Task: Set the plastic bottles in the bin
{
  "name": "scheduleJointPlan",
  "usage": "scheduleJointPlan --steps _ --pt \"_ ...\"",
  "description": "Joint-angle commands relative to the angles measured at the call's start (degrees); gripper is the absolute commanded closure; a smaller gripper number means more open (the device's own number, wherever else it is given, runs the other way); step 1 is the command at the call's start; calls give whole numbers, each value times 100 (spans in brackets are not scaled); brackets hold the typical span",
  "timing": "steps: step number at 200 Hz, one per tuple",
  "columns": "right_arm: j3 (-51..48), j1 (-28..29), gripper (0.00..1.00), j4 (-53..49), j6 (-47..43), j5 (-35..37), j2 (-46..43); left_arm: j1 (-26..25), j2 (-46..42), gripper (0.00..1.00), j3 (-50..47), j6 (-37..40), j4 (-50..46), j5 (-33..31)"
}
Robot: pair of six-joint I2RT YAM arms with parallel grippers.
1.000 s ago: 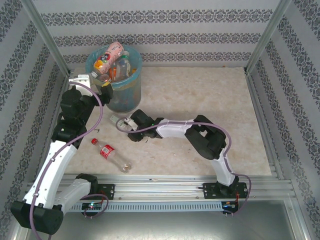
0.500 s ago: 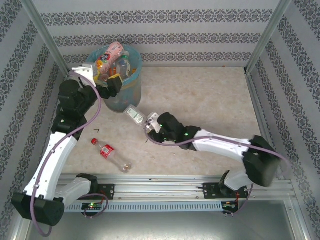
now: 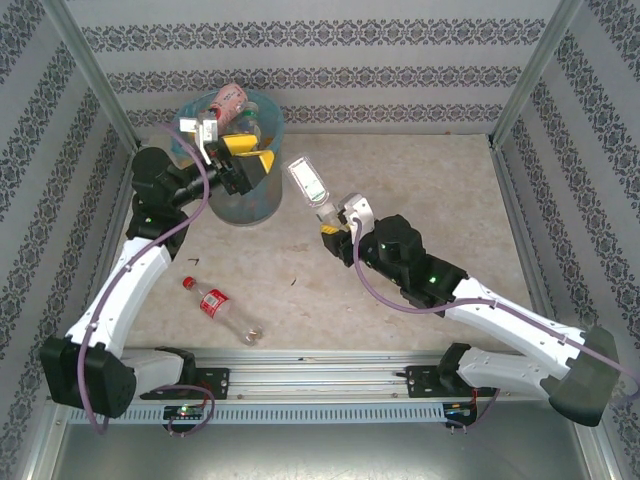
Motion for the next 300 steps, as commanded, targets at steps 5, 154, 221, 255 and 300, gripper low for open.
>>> scheduleJointPlan --steps 5,154,221,255,300 --pt "394 -8 84 348 -117 -154 9 -187 193 2 -38 -884 1218 655" --pt "770 48 79 643 -156 -694 700 -630 459 44 166 -459 283 -60" --pt "541 29 2 786 -118 289 600 -598 233 59 546 192 -482 -832" --pt "416 -80 2 792 -105 532 498 -426 38 60 1631 1617 -2330 -2694" --pt "344 -214 2 758 -149 431 403 -330 1020 63 3843 3674 -4573 -4607"
